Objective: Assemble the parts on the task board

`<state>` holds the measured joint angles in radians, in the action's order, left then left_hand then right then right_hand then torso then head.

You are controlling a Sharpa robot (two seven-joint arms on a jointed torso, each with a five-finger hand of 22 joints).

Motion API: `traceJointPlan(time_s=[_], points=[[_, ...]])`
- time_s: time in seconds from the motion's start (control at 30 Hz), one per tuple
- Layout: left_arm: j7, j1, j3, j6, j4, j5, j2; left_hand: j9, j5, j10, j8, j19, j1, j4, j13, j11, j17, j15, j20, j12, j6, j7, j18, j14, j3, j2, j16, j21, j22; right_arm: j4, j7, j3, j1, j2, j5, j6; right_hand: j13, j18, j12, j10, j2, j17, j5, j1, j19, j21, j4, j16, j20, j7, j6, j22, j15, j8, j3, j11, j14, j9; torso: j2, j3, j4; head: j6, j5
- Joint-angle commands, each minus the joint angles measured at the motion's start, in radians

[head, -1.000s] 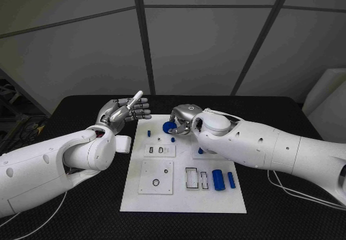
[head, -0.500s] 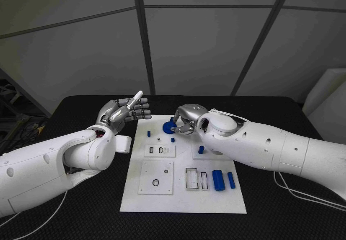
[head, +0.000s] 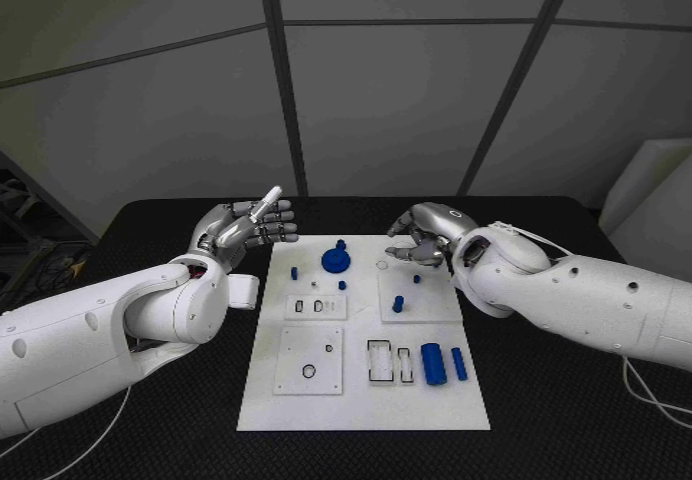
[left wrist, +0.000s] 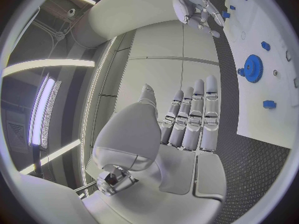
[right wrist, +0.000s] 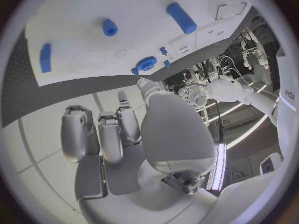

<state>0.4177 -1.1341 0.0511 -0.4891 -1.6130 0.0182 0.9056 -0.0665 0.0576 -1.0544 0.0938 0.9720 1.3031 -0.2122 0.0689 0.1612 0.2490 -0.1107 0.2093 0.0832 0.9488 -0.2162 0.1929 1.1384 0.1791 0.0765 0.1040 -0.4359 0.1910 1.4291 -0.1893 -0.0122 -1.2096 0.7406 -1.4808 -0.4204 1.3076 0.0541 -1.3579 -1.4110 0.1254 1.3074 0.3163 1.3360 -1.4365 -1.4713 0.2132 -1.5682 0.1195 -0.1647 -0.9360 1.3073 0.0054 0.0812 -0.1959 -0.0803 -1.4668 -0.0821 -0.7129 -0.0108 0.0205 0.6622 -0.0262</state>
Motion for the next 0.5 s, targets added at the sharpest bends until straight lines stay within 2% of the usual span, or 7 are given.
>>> traceJointPlan(time_s=[0.03, 0.27, 0.4, 0.5], points=[[0.005, -0.001, 0.001, 0.015, 0.005, -0.008, -0.002, 0.000, 0.001, 0.001, -0.003, -0.001, 0.008, 0.008, 0.000, 0.007, 0.001, -0.004, 0.007, -0.005, 0.000, -0.007, -0.012, 0.001, -0.001, -0.002, -0.004, 0.005, -0.002, 0.016, 0.136, 0.002, -0.003, 0.048, 0.178, -0.001, 0.045, -0.006, 0.009, 0.009, 0.009, 0.236, -0.022, 0.034, 0.011, 0.008, -0.021, 0.007, -0.002, 0.001, -0.011, 0.044, 0.002, -0.004, 0.000, 0.003, -0.097, 0.000, 0.006, 0.0059, -0.0128, -0.001, -0.002], [0.005, -0.001, 0.000, 0.019, 0.016, -0.008, -0.009, 0.000, 0.001, 0.001, -0.003, -0.001, 0.008, 0.008, 0.000, 0.007, 0.001, -0.004, 0.007, -0.005, 0.000, -0.007, -0.012, 0.001, -0.001, -0.002, -0.004, 0.005, -0.002, -0.014, 0.217, 0.004, -0.003, 0.112, 0.252, 0.049, 0.036, -0.001, 0.021, 0.017, 0.024, 0.220, -0.032, 0.083, 0.027, 0.021, -0.053, 0.013, -0.007, 0.008, -0.021, 0.023, -0.004, -0.004, 0.001, 0.009, -0.094, -0.002, 0.008, 0.0100, -0.0192, 0.000, -0.012], [0.005, 0.000, 0.000, 0.021, 0.021, -0.008, -0.014, 0.000, 0.001, 0.001, -0.003, -0.001, 0.008, 0.008, 0.000, 0.007, 0.001, -0.004, 0.007, -0.005, 0.000, -0.007, -0.012, 0.001, -0.001, -0.002, -0.004, 0.005, -0.002, -0.054, 0.238, 0.004, -0.003, 0.117, 0.266, 0.070, 0.036, -0.001, 0.022, 0.018, 0.025, 0.221, -0.030, 0.091, 0.027, 0.021, -0.057, 0.013, -0.008, 0.009, -0.021, 0.022, -0.005, -0.005, 0.001, 0.010, -0.094, -0.001, 0.005, 0.0097, -0.0153, 0.003, -0.020], [0.005, 0.001, 0.000, 0.022, 0.024, -0.008, -0.015, 0.000, 0.001, 0.001, -0.003, -0.001, 0.008, 0.008, 0.000, 0.007, 0.001, -0.004, 0.007, -0.005, 0.000, -0.007, -0.012, 0.001, -0.001, -0.002, -0.004, 0.005, -0.002, -0.085, 0.246, 0.004, -0.003, 0.111, 0.270, 0.079, 0.034, 0.000, 0.024, 0.020, 0.025, 0.222, -0.028, 0.097, 0.028, 0.023, -0.061, 0.013, -0.008, 0.009, -0.018, 0.020, -0.006, -0.007, 0.001, 0.011, -0.094, -0.001, 0.004, 0.0098, -0.0145, 0.004, -0.020]])
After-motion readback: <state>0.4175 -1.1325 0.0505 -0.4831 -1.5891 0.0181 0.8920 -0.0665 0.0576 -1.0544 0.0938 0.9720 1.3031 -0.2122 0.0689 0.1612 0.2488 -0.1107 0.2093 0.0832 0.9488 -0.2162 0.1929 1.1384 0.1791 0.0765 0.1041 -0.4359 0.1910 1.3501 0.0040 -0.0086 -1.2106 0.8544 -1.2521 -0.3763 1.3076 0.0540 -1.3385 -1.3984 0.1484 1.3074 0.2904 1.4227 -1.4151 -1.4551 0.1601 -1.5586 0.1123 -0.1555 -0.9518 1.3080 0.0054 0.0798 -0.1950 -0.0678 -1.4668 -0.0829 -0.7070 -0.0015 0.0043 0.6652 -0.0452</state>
